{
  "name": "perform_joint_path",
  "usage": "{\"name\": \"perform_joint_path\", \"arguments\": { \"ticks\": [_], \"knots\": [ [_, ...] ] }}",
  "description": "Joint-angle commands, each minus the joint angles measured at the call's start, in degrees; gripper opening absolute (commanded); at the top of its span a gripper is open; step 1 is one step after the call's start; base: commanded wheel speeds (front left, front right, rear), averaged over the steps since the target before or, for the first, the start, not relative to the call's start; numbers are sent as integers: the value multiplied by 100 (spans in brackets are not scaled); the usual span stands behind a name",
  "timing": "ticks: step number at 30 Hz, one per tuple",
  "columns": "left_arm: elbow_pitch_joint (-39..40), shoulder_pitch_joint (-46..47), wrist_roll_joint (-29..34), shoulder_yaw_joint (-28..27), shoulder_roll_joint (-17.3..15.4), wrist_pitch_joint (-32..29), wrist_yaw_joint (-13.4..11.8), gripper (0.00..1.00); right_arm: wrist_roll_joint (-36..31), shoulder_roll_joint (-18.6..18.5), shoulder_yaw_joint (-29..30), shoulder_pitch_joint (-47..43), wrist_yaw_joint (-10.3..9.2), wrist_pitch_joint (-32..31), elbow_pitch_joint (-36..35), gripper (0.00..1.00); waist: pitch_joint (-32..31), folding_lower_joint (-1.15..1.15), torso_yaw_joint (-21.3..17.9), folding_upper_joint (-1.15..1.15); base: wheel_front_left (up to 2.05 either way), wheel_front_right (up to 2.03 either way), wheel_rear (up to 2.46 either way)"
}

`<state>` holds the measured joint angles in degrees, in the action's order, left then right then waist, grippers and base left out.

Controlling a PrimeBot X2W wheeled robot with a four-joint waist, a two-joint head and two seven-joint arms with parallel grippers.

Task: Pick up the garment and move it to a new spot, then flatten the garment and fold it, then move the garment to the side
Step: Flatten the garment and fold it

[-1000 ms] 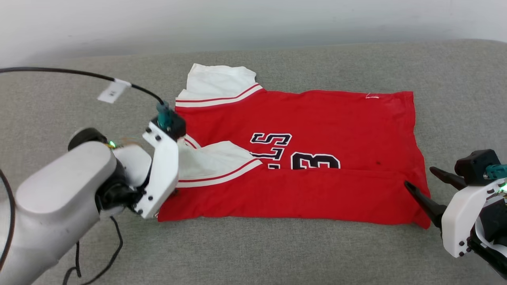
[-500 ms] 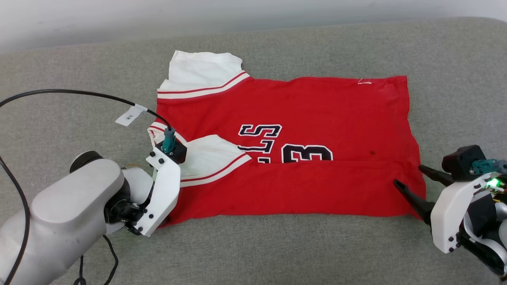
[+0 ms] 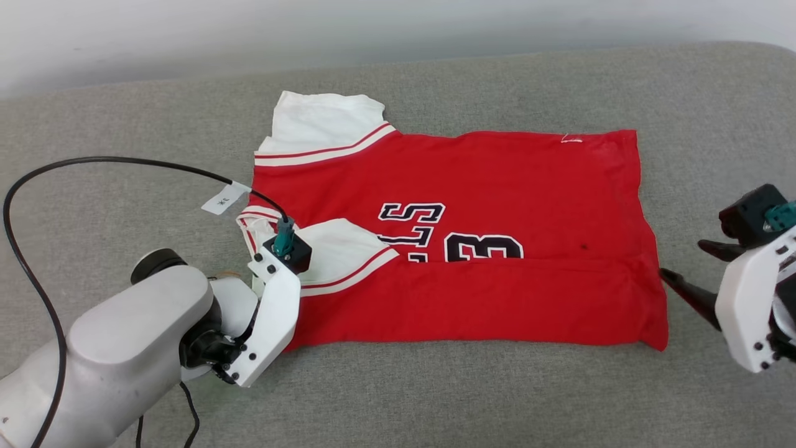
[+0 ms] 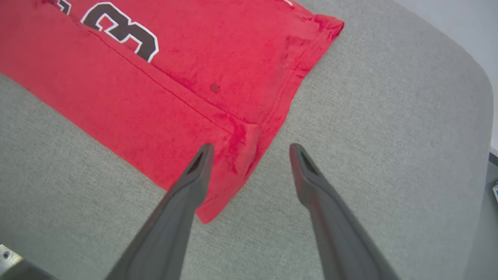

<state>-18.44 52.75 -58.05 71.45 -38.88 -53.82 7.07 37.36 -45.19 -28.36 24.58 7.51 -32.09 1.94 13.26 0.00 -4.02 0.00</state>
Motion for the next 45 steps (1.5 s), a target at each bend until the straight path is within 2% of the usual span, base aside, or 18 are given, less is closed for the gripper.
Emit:
{"name": "perform_joint_path", "arguments": {
  "ticks": [1,8,12,20,26,29,30,31,37,45],
  "knots": [
    [59,-119,-28,32,7,48,33,0,158,-167,-97,162,-5,-305,-110,100,-37,0,38,0,0,0,0],
    [283,94,19,45,-25,212,30,0,775,-732,-505,580,-5,-1906,-162,100,41,0,160,0,0,0,0],
    [309,220,48,54,31,263,32,0,934,-670,-658,691,-5,-2368,80,100,150,0,242,0,0,0,0],
    [391,413,52,105,86,336,29,0,935,-203,-790,579,-5,-2312,767,100,414,0,360,0,0,0,0],
    [392,441,22,156,-10,426,21,0,1062,161,-1168,307,-5,-2052,1171,100,547,0,406,0,0,0,0],
    [368,361,-11,172,-90,496,20,0,1100,194,-1315,343,-3,-1841,1218,100,546,0,391,0,0,0,0],
    [356,333,-23,177,-113,507,20,0,1118,176,-1325,393,-4,-1746,1224,20,527,0,384,0,0,0,0],
    [335,295,-43,182,-135,536,20,0,1122,143,-1332,447,-4,-1649,1225,0,495,0,377,0,0,0,0],
    [316,89,-191,179,-230,773,21,0,1221,-208,-1287,670,-6,-1103,1158,0,151,0,357,0,0,0,0],
    [698,-280,-275,182,-607,960,22,0,1519,-738,-1307,335,-6,-584,595,0,-341,0,403,0,0,0,0]
  ]
}}
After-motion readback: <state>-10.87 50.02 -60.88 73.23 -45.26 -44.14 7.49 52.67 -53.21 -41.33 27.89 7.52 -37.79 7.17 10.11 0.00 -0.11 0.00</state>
